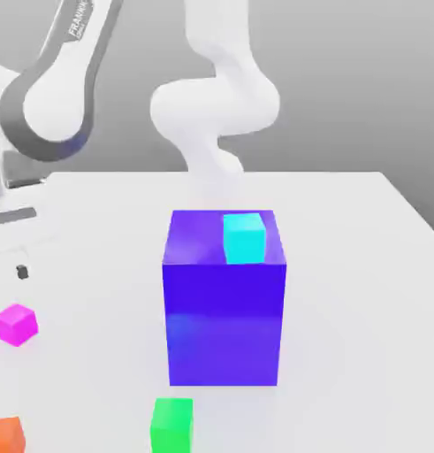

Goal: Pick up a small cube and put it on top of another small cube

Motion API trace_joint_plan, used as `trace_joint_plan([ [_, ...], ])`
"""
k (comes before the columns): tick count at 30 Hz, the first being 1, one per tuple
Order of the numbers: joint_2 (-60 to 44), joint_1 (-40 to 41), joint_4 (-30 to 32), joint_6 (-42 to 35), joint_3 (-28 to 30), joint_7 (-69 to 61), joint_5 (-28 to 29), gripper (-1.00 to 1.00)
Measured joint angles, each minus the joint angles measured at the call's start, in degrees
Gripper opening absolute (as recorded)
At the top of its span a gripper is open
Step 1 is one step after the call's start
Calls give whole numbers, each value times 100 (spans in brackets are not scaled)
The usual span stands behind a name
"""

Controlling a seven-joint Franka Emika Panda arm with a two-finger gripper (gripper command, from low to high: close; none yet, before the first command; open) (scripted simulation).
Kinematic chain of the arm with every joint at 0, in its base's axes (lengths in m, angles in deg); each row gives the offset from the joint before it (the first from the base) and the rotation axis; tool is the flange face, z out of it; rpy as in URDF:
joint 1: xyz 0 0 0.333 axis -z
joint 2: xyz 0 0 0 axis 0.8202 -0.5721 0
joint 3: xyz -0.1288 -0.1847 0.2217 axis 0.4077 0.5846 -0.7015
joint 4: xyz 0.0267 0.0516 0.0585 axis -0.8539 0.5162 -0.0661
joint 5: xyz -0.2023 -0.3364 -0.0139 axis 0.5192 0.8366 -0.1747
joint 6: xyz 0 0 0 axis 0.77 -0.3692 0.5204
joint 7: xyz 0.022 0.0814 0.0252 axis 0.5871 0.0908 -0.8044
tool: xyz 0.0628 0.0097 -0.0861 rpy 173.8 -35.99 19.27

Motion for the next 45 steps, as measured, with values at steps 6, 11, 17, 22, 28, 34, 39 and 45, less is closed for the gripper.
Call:
trace_joint_plan([
  [6, -726, 771, 149, 198, -502, -1528, -523, 0],
  [11, -1142, 1335, 291, 457, -807, -2571, -665, 0],
  [17, -1910, 2326, 12, 810, -1966, -3634, -1900, 0],
  [22, -2284, 2749, -134, 999, -2507, -4053, -2437, -100],
  [28, -2173, 2632, -92, 935, -2355, -3938, -2293, -100],
  [34, -1380, 1655, 242, 571, -1131, -2984, -1002, -100],
  [39, -1088, 1239, 283, 427, -1115, -3471, -288, -100],
  [45, -908, 985, 206, 317, -1606, -4718, 294, -100],
])
